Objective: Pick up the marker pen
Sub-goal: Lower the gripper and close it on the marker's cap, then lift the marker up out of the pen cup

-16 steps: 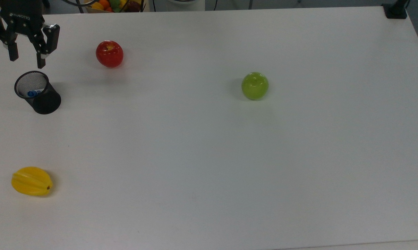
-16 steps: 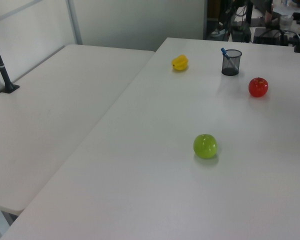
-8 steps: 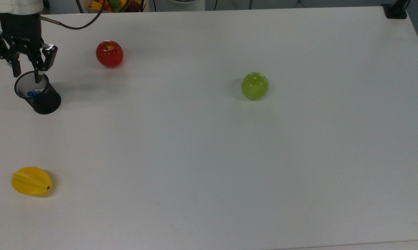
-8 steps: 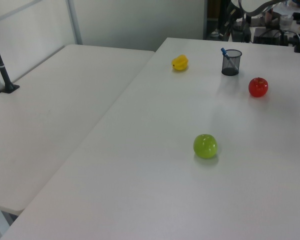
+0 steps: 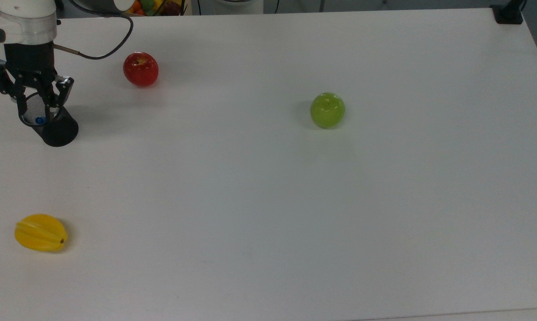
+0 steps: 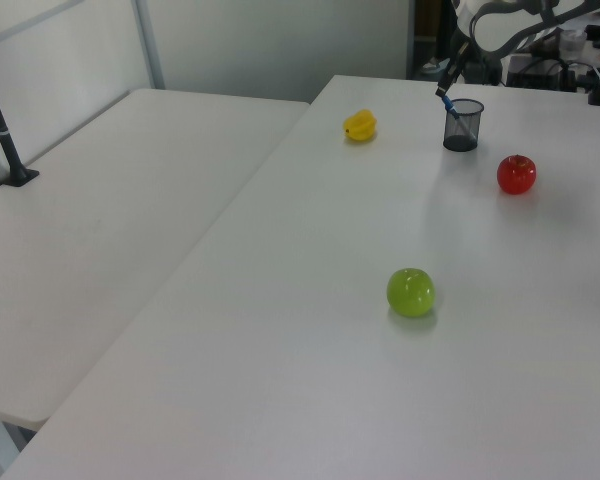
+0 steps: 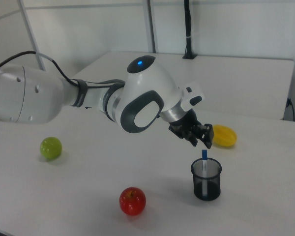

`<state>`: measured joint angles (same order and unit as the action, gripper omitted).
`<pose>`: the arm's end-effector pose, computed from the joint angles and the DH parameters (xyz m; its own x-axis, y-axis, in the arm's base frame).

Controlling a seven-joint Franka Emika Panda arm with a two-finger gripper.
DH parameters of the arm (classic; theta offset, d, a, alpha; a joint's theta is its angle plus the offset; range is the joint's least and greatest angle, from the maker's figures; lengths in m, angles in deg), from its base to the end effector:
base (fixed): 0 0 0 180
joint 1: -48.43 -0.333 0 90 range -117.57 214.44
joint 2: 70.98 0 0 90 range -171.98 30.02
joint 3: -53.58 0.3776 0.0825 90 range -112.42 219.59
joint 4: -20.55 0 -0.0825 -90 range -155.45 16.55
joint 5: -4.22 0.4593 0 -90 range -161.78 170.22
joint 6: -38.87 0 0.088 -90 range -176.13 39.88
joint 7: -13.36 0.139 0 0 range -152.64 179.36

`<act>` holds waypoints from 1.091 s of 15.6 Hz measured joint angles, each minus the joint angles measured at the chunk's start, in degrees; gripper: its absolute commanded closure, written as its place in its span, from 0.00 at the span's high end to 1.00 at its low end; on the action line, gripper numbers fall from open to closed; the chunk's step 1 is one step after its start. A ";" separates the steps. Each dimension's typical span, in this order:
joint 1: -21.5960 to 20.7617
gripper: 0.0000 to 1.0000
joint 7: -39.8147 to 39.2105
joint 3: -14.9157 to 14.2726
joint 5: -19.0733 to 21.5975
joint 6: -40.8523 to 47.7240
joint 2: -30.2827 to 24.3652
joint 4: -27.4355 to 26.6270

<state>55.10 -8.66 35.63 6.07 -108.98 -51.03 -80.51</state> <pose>0.7208 -0.3048 0.4214 0.9150 0.0300 0.4024 -0.0766 -0.9662 0.2462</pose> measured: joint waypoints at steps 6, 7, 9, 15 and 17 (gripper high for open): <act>0.00 0.44 -0.20 0.00 0.00 -0.11 1.62 -0.01; 0.00 0.36 -0.29 0.00 0.00 -0.11 1.72 -0.01; 0.00 0.21 -0.44 0.00 0.00 -0.11 1.99 -0.01; 0.00 0.00 -1.27 0.00 -0.03 -0.16 2.26 -0.01; 0.00 0.00 -1.49 0.00 -0.03 -0.16 2.26 -0.01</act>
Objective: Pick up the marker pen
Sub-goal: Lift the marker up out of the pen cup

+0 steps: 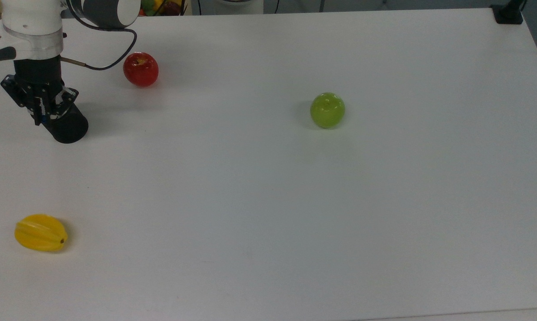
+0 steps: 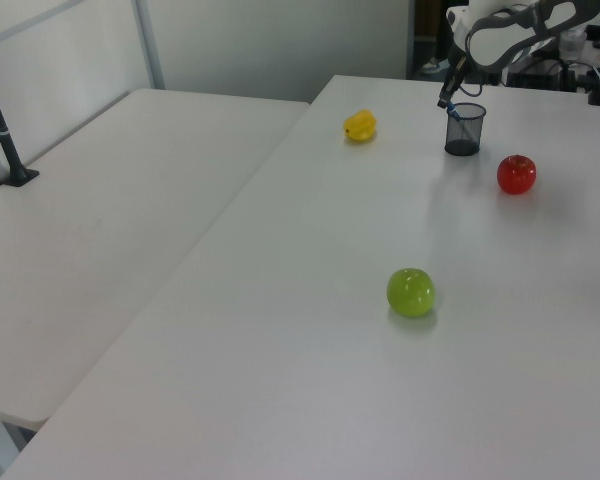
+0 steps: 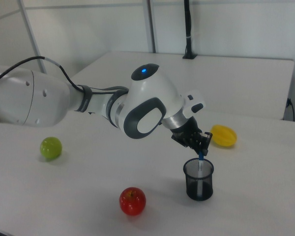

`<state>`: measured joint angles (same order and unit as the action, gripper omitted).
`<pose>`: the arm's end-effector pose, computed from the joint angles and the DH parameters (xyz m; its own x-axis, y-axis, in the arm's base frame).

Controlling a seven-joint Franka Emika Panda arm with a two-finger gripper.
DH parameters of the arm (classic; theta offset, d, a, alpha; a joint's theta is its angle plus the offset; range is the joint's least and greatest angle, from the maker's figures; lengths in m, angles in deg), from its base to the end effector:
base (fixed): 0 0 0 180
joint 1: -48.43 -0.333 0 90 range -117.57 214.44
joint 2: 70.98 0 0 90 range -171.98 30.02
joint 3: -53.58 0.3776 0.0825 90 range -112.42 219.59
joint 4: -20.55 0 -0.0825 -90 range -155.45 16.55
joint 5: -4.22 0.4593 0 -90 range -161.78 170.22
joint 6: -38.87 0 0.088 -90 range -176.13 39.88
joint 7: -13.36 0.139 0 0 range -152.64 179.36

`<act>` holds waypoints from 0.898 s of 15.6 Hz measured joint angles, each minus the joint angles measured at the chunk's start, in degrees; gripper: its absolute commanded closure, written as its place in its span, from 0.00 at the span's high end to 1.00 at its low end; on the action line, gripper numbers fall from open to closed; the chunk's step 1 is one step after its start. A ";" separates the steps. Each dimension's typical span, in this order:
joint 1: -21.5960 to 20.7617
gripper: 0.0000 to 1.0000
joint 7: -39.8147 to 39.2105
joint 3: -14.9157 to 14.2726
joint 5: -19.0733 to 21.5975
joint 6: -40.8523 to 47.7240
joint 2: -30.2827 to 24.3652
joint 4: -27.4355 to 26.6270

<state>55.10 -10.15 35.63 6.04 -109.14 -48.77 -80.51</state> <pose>0.7239 -0.3052 0.3921 0.9306 0.0544 0.3620 -0.0428 -0.9659 0.2554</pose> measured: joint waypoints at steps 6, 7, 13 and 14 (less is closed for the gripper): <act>0.03 0.00 -0.01 -0.01 0.00 -0.04 -1.01 0.94; 0.05 0.00 -0.01 -0.02 0.00 -0.05 -1.71 1.27; 0.07 0.00 0.01 -0.06 0.08 -0.05 -8.96 1.76; 0.01 0.00 0.01 -0.03 0.24 0.07 -10.18 1.75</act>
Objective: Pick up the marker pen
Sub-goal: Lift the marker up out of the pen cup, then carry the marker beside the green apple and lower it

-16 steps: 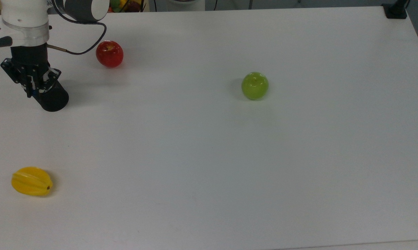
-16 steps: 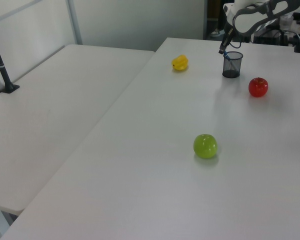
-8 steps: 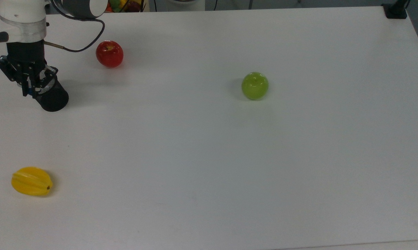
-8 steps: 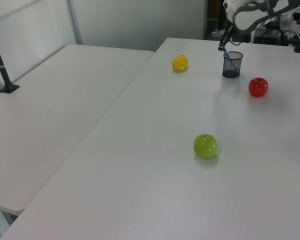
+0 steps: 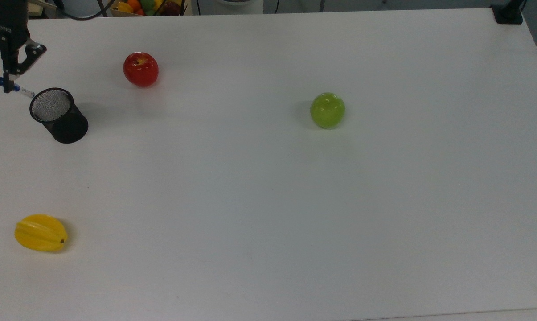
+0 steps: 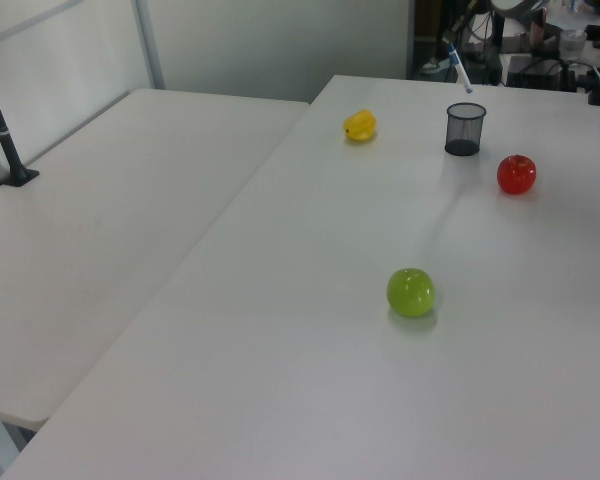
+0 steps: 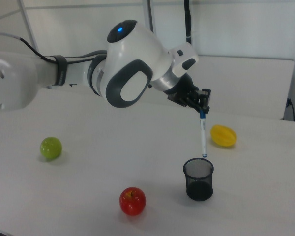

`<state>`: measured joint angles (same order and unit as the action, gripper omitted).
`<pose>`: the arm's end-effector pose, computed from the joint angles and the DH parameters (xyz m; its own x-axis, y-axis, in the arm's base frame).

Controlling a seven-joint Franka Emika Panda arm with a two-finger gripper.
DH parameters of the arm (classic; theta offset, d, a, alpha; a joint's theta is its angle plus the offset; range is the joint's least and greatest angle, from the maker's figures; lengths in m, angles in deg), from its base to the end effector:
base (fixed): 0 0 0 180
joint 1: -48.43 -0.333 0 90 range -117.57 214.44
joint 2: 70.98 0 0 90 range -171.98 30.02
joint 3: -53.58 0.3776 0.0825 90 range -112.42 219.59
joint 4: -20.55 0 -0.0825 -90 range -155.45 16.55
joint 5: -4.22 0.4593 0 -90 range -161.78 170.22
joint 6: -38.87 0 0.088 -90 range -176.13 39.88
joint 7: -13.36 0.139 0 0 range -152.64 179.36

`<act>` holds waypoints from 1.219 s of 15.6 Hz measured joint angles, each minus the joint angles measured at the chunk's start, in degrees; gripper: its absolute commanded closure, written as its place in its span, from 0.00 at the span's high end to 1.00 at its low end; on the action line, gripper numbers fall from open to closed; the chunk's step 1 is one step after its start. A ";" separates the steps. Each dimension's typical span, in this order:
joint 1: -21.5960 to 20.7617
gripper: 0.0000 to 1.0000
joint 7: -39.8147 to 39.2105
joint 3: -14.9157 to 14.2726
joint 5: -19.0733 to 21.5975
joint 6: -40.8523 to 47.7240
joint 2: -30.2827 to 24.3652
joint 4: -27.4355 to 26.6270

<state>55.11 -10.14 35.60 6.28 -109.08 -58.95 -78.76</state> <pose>0.7062 -0.3039 0.5430 0.8376 0.0677 0.5421 -0.0968 -0.9582 0.2693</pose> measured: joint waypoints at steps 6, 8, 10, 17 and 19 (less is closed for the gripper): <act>-2.28 0.00 0.11 2.80 2.07 10.57 -6.84 0.01; -2.90 0.01 0.74 5.06 2.22 16.17 -8.52 0.00; -3.30 0.01 3.42 7.56 2.25 21.02 -9.63 -0.04; -3.98 0.02 14.47 18.20 2.26 36.12 -9.73 -0.91; -4.02 0.03 16.38 21.38 2.26 39.52 -9.39 -1.62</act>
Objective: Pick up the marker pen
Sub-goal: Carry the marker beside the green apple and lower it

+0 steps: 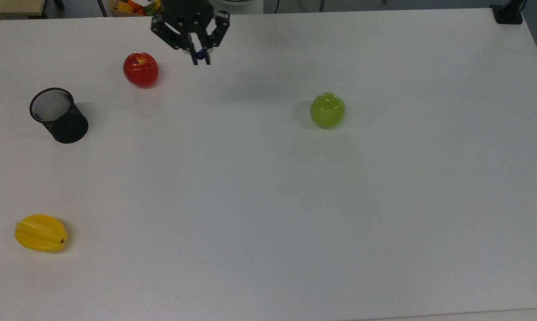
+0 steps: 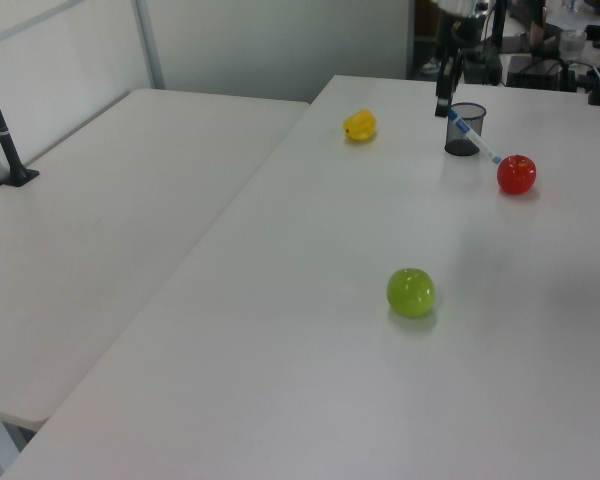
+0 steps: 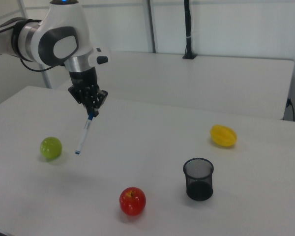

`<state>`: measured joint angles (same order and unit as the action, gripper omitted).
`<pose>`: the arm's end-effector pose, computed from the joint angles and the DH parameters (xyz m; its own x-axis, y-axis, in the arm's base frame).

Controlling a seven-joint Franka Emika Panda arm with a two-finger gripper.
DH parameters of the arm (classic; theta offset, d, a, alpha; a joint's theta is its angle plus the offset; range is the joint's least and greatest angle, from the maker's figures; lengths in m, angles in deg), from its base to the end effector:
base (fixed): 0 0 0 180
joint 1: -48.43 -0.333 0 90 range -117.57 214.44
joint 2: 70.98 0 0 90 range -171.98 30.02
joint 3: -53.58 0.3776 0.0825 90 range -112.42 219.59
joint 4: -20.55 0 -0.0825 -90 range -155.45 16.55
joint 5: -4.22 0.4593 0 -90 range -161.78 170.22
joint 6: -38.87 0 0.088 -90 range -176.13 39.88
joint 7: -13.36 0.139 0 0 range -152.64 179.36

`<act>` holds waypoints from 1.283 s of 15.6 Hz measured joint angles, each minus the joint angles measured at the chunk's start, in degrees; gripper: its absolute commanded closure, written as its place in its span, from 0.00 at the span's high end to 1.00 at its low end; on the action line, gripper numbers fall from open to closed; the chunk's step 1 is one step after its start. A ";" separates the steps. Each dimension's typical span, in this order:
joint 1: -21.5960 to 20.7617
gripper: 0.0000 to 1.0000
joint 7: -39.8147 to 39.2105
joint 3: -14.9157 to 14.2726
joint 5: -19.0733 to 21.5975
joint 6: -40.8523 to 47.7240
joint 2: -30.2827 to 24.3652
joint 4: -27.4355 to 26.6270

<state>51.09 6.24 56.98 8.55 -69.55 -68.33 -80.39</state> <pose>0.6650 0.0158 0.5479 0.9894 0.1124 0.0921 0.1186 -0.9908 -0.0652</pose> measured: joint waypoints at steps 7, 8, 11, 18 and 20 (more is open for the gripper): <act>-0.50 0.06 4.06 8.39 0.26 2.34 3.65 -2.99; -1.18 0.06 4.10 8.80 0.50 1.80 4.70 -3.22; -3.43 0.06 4.88 8.91 0.98 -4.49 7.69 -4.61; -4.98 0.47 5.29 8.92 1.01 -15.05 14.44 -5.71; -5.04 0.70 5.29 8.92 1.01 -17.26 15.66 -5.71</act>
<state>46.05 11.54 65.90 9.55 -86.81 -52.68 -86.10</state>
